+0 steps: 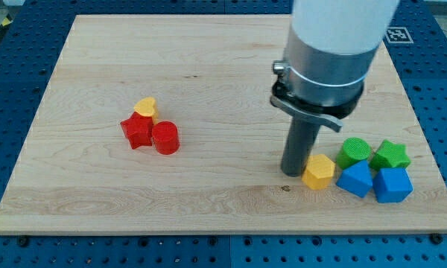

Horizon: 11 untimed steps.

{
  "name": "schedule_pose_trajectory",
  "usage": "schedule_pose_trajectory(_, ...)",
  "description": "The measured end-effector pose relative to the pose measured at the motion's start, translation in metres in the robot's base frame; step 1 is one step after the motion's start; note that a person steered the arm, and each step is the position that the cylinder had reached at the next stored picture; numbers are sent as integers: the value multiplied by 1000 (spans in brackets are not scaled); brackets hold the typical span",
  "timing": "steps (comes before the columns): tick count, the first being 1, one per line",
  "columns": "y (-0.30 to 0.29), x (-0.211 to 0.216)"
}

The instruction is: Place the yellow hexagon towards the left side of the blue triangle

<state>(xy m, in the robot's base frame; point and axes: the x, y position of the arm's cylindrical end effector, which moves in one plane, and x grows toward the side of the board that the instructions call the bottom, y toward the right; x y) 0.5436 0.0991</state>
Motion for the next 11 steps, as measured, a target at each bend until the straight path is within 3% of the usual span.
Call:
schedule_pose_trajectory(2, 7, -20)
schedule_pose_trajectory(6, 28, -12)
schedule_pose_trajectory(8, 10, -68)
schedule_pose_trajectory(11, 1, -89)
